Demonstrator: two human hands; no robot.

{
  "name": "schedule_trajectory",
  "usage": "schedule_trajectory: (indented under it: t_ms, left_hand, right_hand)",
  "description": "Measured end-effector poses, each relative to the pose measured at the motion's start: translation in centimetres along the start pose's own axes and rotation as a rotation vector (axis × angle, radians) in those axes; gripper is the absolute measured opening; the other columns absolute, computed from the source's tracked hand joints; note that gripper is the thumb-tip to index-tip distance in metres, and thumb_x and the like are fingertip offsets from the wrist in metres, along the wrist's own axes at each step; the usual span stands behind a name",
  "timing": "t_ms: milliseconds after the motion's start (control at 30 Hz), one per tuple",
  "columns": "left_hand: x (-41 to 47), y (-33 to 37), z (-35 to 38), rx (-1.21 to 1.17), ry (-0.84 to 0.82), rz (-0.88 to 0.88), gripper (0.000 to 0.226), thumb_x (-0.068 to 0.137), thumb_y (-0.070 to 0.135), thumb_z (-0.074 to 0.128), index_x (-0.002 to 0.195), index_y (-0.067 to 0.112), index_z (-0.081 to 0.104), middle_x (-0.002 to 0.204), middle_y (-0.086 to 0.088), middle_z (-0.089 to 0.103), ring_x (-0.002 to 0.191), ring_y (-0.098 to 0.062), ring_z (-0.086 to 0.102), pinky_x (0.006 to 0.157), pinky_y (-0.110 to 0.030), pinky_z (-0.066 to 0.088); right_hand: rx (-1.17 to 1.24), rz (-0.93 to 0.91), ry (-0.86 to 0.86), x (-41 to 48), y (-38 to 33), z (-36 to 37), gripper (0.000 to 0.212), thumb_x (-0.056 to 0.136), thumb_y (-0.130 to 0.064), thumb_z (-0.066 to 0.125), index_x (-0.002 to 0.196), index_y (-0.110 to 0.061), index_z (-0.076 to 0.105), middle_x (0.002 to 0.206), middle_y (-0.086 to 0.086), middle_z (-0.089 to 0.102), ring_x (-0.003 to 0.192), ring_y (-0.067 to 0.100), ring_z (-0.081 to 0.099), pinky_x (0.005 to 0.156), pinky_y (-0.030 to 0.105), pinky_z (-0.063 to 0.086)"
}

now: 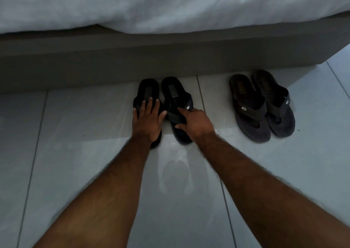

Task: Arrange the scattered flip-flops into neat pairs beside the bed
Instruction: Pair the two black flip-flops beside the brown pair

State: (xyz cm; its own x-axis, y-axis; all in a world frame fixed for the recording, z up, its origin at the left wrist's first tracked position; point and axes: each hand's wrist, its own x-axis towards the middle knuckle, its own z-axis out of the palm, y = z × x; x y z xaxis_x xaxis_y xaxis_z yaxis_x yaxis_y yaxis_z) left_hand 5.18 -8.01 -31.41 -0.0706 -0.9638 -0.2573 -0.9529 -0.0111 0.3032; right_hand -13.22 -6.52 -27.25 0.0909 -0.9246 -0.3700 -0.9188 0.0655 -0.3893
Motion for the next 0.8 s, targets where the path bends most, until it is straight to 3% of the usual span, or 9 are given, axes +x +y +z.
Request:
schedule_trajectory:
  t_ms: [633,800]
  left_hand:
    - [-3.9,0.6,0.5,0.005,-0.013,-0.035,0.064,0.105,0.052,0.017,0.162,0.025,0.008,0.172,0.001,0.004,0.159,-0.021,-0.001,0.127,-0.051,-0.001]
    - [-4.0,0.9,-0.2,0.004,-0.037,-0.038,0.065,0.104,0.054,0.017,0.162,0.026,0.008,0.172,0.001,0.003,0.159,-0.021,-0.002,0.127,-0.052,-0.001]
  right_hand:
    - [0.057,0.035,0.026,-4.0,-0.5,2.6,0.074,0.091,-0.048,0.063,0.156,-0.033,0.030,0.145,0.013,0.050,0.130,0.032,0.046,0.104,0.043,0.048]
    - [0.107,-0.002,-0.006,-4.3,-0.3,2.1,0.086,0.090,-0.043,0.067,0.159,-0.038,0.015,0.146,0.014,0.049,0.130,0.033,0.047,0.107,0.045,0.046]
